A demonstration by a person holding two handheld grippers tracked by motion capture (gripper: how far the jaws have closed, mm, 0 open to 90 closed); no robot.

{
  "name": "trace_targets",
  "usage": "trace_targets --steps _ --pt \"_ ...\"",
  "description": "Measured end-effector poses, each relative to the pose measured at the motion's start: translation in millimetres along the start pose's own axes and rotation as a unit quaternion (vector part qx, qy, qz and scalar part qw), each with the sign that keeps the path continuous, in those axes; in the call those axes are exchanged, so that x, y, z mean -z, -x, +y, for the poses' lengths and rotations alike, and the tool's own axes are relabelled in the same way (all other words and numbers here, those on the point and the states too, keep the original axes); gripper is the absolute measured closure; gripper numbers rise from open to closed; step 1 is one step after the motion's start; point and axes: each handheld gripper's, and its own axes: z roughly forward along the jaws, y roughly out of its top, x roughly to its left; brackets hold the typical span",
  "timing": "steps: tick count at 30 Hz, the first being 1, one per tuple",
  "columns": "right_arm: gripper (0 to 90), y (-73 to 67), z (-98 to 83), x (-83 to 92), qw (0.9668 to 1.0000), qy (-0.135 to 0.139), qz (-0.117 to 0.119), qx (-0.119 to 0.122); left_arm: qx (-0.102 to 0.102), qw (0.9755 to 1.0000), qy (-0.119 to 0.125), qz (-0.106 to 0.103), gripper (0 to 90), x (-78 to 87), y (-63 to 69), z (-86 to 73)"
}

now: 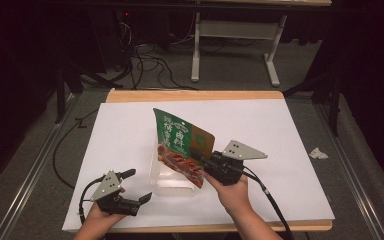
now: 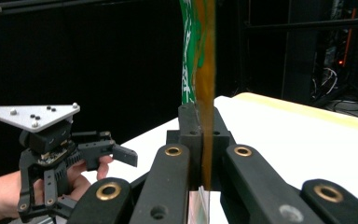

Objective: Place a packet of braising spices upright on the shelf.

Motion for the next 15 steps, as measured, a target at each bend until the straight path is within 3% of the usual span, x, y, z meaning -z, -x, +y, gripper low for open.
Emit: trace_targets --steps 6,15 --pt "90.0 -3.0 -5.5 -6.6 0.9999 -0.001 0.012 0.002 -0.003 1.0000 -0.002 -0.001 5.0 -1.1 -0.2 0.0" --pt "90.0 -2.8 -10.9 -11.6 0.9999 -0.012 0.007 0.001 -0.002 1.0000 -0.001 -0.002 5.0 -0.5 0.0 0.1"
